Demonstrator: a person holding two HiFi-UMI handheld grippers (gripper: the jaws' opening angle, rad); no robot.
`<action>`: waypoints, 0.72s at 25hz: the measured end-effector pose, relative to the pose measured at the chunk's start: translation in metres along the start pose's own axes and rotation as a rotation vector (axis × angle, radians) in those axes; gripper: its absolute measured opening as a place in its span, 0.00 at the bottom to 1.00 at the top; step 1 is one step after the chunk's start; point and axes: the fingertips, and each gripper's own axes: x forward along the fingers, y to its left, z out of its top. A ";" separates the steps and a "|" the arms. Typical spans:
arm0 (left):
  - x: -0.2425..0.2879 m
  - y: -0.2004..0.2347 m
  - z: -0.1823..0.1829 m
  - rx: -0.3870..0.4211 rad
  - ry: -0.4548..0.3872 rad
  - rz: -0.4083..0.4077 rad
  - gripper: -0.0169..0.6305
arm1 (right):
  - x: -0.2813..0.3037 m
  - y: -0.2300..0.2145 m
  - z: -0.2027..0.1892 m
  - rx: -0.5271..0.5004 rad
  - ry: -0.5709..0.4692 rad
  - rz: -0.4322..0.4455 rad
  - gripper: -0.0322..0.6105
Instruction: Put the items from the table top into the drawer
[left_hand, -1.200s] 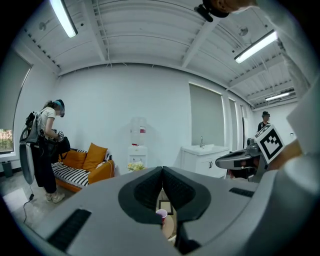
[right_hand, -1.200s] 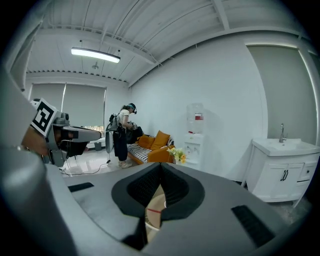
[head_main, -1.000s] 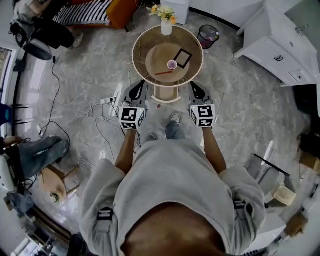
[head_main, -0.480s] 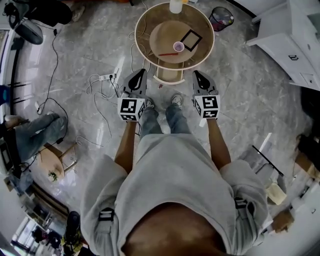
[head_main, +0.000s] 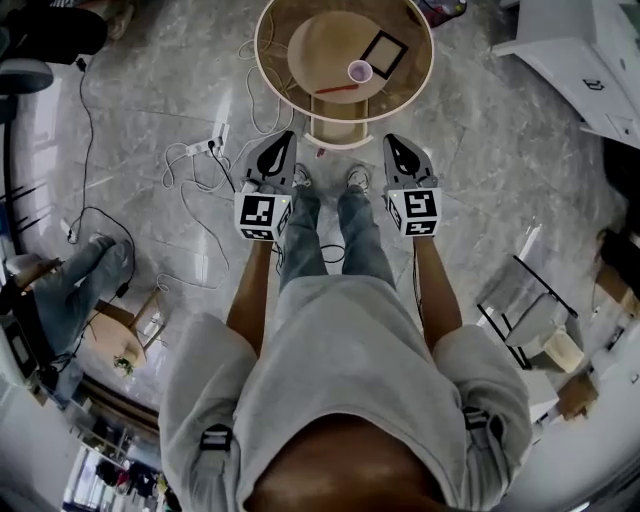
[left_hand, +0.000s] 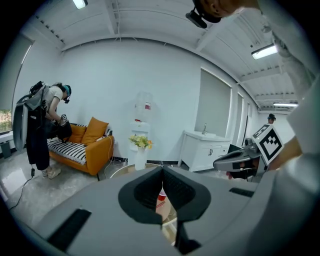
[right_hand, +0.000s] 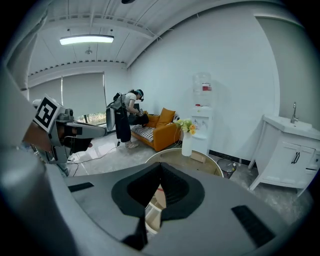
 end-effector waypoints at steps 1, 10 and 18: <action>0.001 0.005 -0.005 -0.001 0.004 -0.009 0.05 | 0.004 0.005 -0.005 0.006 0.009 -0.006 0.09; 0.005 0.045 -0.053 -0.012 0.062 -0.057 0.05 | 0.043 0.040 -0.045 0.078 0.066 -0.045 0.09; 0.024 0.050 -0.104 -0.064 0.100 -0.070 0.05 | 0.065 0.045 -0.090 0.101 0.129 -0.040 0.09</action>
